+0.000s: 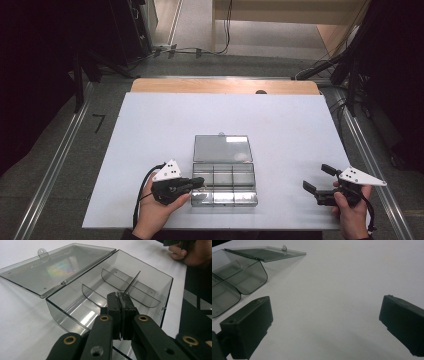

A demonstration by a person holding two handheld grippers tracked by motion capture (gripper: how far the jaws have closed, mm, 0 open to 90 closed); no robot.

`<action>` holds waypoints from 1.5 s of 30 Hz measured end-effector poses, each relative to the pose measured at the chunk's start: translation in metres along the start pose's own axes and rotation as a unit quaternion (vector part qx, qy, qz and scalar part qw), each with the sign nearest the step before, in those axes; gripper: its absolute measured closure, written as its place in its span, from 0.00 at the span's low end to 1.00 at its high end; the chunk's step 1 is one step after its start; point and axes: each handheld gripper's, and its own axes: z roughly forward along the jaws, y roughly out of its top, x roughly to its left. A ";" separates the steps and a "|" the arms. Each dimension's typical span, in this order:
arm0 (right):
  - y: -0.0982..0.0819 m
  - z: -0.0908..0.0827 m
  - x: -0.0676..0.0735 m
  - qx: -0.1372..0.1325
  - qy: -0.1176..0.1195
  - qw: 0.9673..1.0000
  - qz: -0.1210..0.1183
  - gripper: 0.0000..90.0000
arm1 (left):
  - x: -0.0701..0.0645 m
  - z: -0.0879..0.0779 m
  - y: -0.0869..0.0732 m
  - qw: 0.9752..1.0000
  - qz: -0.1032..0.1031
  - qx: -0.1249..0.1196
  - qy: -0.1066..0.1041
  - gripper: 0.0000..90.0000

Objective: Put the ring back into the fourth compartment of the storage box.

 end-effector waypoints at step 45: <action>0.000 0.000 0.000 0.000 -0.001 1.000 -0.001 0.00 | -0.002 0.011 -0.003 0.999 0.002 0.019 -0.027 0.82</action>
